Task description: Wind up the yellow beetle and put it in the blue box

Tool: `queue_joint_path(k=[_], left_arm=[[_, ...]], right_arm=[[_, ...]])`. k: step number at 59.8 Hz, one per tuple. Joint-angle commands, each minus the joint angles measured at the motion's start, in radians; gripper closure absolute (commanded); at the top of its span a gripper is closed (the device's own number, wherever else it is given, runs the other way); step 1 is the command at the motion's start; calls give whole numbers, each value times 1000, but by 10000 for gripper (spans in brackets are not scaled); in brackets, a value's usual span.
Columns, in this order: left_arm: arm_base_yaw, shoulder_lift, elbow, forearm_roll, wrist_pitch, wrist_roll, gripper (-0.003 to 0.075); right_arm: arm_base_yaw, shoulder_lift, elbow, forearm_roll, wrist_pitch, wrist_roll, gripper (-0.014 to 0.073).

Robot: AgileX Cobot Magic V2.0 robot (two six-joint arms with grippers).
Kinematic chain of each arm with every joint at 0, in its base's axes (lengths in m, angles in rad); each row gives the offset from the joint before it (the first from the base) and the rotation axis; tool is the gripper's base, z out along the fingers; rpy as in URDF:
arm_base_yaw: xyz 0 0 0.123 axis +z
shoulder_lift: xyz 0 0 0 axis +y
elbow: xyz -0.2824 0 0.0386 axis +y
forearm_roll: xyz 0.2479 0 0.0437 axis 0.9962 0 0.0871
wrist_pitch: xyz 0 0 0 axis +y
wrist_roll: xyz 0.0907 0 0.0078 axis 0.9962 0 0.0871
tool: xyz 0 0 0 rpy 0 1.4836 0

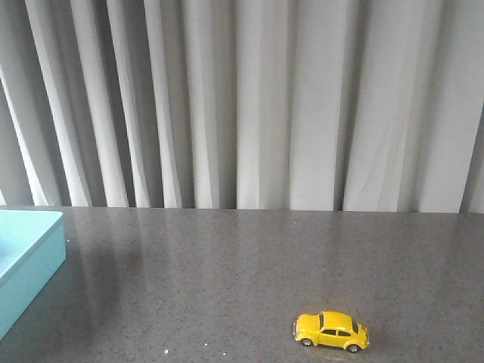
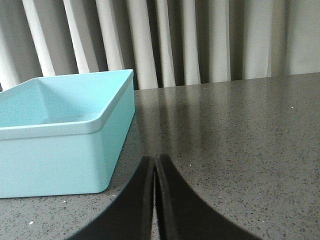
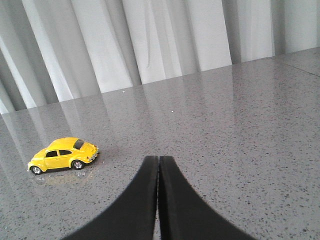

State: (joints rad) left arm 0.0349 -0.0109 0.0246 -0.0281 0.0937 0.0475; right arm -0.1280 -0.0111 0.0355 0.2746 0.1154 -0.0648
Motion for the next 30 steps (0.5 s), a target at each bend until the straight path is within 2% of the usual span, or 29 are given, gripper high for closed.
queue_joint_path(k=[1, 16, 30], left_arm=[[-5, -6, -14, -2, -74, -8, 726], [-5, -6, -14, -2, -74, -8, 726], [-5, -6, -14, -2, -74, -8, 726]], right_arm=[[-4, -8, -5, -1, -77, -2, 601], [-4, -8, -5, 2, -103, 0, 601], [-4, -8, -13, 73, -175, 3, 599]])
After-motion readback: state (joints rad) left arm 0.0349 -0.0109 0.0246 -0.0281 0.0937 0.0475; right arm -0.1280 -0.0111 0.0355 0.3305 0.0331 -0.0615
